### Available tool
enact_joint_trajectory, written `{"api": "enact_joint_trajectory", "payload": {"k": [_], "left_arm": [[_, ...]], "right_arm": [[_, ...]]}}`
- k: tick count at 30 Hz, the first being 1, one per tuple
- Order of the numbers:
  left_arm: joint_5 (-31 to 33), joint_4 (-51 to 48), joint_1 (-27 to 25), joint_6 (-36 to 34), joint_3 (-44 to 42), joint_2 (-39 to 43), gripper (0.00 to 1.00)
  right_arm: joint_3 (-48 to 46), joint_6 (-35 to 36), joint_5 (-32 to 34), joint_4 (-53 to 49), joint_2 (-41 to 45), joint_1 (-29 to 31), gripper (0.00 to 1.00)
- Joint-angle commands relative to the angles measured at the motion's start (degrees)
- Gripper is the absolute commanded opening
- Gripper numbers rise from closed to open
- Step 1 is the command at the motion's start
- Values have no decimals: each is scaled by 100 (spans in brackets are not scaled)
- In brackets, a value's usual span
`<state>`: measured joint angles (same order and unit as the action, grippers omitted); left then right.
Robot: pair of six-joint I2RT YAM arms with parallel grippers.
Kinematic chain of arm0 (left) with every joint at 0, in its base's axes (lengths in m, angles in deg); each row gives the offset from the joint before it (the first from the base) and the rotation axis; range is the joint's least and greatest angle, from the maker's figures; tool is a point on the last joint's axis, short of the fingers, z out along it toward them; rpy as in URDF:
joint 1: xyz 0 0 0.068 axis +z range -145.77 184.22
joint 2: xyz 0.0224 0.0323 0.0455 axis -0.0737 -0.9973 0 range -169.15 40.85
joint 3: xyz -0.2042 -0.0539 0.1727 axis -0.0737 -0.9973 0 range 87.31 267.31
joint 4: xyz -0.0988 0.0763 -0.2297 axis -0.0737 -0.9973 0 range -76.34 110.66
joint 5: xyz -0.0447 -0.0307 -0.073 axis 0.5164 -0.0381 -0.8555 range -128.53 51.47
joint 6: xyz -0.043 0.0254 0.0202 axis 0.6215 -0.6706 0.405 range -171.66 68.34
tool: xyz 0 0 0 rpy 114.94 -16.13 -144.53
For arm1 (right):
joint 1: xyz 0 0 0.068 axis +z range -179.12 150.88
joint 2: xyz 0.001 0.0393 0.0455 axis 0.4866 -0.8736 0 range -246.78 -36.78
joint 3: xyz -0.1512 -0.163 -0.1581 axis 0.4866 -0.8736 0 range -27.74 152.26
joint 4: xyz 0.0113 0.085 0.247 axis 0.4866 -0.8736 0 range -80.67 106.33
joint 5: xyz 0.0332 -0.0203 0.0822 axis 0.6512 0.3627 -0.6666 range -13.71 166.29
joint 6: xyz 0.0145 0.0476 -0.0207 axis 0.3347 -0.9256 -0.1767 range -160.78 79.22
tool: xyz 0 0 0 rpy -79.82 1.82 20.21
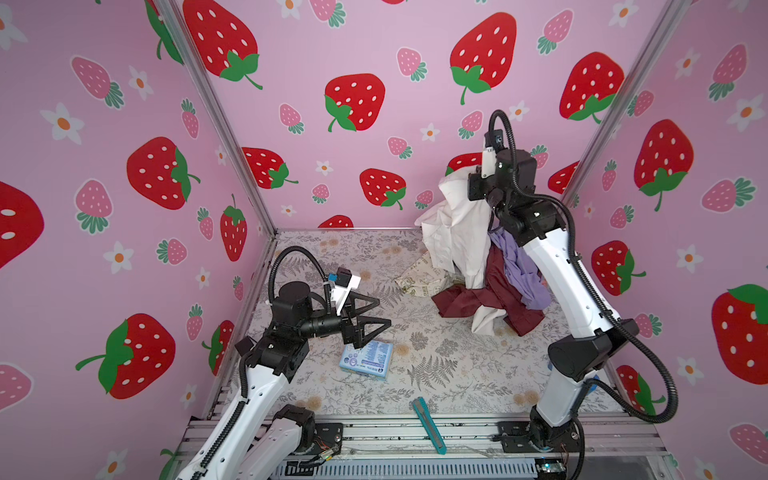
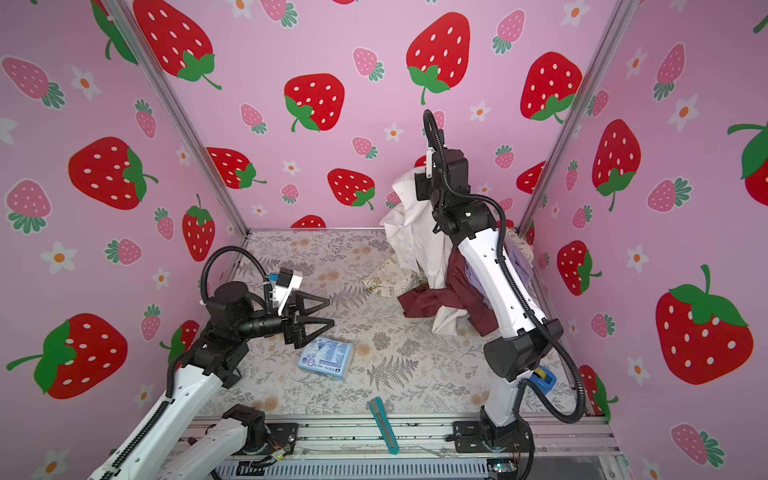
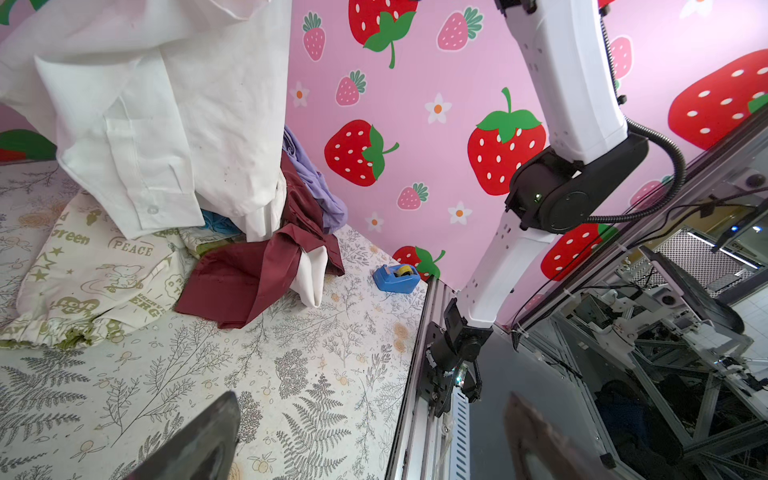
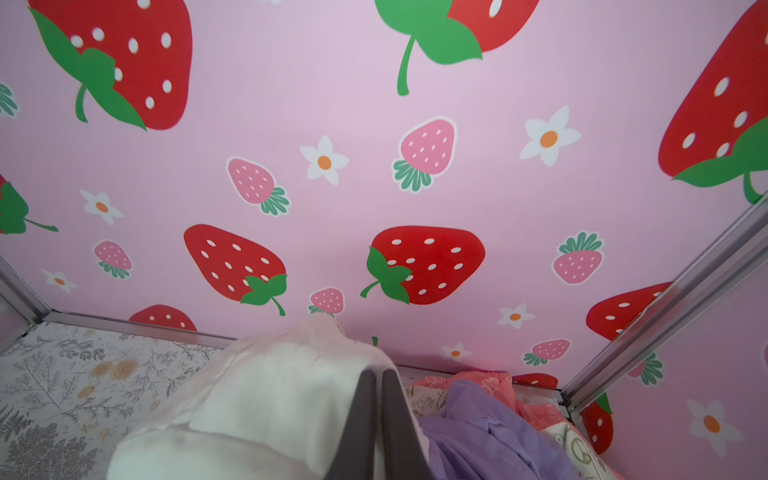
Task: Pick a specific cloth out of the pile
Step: 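Lift the white shirt high off the pile with the right gripper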
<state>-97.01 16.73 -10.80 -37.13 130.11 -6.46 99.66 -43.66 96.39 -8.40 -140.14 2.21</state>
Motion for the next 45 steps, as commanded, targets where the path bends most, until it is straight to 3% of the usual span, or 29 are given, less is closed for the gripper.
{"api": "enact_joint_trajectory", "payload": {"k": [1, 19, 29, 39, 45], "left_arm": [[-5, 41, -42, -55, 152, 29, 99], [-6, 41, -52, -55, 168, 20, 99], [-24, -73, -53, -95, 235, 28, 99], [3, -144, -48, -158, 216, 147, 99], [84, -178, -53, -160, 201, 246, 99]], "right_arm": [[301, 234, -36, 963, 299, 33, 0], [348, -11, -1009, 2570, 568, 43, 0], [752, -215, -1598, 3205, 300, 40, 0], [778, -1027, -2364, 4426, 154, 42, 0], [859, -1910, -2895, 4998, -41, 53, 0]]}}
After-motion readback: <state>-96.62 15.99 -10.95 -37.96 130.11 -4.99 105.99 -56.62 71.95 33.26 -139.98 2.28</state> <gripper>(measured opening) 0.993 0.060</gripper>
